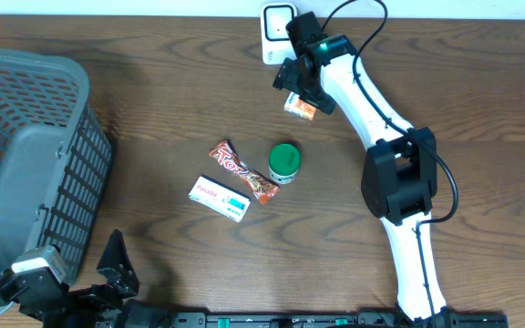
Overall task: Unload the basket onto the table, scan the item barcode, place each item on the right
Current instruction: 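Hold the orange box under the scanner, turning it to present the barcode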
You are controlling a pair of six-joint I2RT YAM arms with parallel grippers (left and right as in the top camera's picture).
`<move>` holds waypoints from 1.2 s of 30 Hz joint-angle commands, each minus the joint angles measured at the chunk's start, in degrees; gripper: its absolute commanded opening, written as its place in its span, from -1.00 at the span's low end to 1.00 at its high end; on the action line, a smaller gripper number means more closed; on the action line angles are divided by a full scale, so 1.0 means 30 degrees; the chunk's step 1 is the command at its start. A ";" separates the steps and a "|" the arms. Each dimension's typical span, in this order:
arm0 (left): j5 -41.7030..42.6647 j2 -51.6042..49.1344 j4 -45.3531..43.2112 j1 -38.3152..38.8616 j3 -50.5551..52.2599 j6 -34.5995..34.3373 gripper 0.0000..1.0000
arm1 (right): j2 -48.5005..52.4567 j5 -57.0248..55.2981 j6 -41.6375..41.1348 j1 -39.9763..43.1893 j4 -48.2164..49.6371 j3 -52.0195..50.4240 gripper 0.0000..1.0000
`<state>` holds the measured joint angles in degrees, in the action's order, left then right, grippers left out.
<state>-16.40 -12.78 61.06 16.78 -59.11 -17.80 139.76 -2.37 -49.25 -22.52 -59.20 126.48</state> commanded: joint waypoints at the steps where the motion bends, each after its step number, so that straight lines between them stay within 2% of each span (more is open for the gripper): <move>1: 0.0102 -0.0007 -0.0073 0.0007 0.0029 -0.0029 0.95 | 0.0554 -0.0634 -0.0102 0.0066 0.0189 0.0342 0.97; 25: 0.0102 -0.0007 -0.0073 0.0007 0.0029 -0.0029 0.94 | 0.2368 -0.1158 0.1348 -0.0022 -0.0321 0.0335 0.96; 27: 0.0102 -0.0007 -0.0073 0.0007 0.0029 -0.0029 0.95 | 0.2535 -0.1078 0.1464 -0.0029 -0.0415 0.0335 0.86; 31: 0.0102 -0.0007 -0.0073 0.0007 0.0029 -0.0029 0.94 | 0.2579 -0.1042 0.2076 -0.0087 -0.0444 0.0342 0.46; 36: 0.0102 -0.0007 -0.0073 0.0007 0.0029 -0.0029 0.95 | 0.2477 -0.1035 0.3177 -0.0117 -0.0612 0.0350 0.39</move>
<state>-16.40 -12.78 61.06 16.78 -59.11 -17.82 145.03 -5.65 -42.81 -22.52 -60.47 126.69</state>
